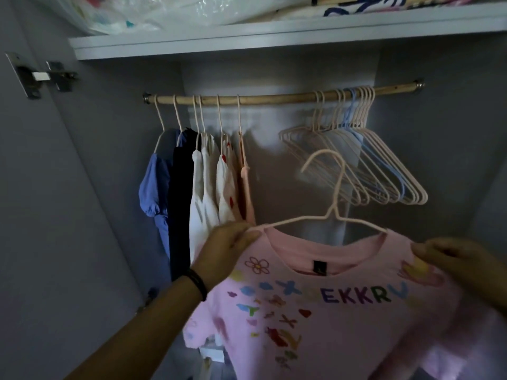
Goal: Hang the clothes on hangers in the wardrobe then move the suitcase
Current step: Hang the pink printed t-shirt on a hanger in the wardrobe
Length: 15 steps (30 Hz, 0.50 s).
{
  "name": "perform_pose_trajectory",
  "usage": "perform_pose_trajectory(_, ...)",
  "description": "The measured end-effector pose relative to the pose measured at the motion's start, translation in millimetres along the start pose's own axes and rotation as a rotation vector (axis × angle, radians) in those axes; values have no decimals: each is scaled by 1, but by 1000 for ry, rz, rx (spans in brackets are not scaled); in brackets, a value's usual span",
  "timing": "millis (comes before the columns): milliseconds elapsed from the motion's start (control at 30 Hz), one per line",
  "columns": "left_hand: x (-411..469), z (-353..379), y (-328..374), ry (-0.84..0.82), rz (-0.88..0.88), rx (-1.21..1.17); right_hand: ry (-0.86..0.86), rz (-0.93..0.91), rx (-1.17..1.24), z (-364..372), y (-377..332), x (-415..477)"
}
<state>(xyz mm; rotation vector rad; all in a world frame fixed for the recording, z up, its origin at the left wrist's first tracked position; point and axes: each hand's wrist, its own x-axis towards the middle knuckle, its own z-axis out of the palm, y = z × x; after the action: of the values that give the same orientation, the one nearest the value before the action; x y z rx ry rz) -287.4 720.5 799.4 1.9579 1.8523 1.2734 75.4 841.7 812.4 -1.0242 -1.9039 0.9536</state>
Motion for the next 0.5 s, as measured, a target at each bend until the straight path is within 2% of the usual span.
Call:
perform_pose_trajectory(100,1,23,3,-96,-25,-84,18,136,79,-10,12,-28)
perform_pose_trajectory(167,4,36,3,-119,-31,-77,33,194,49,-9,14,-47)
perform_pose_trajectory(300,8,64,22,-67,-25,-50,80,230,56,1,9,-73)
perform_pose_trajectory(400,4,90,44,44,-53,-234,102,228,6,5,9,-82)
perform_pose_trajectory(500,-2,118,62,-84,-145,-494,125,263,-46,11,4,-87)
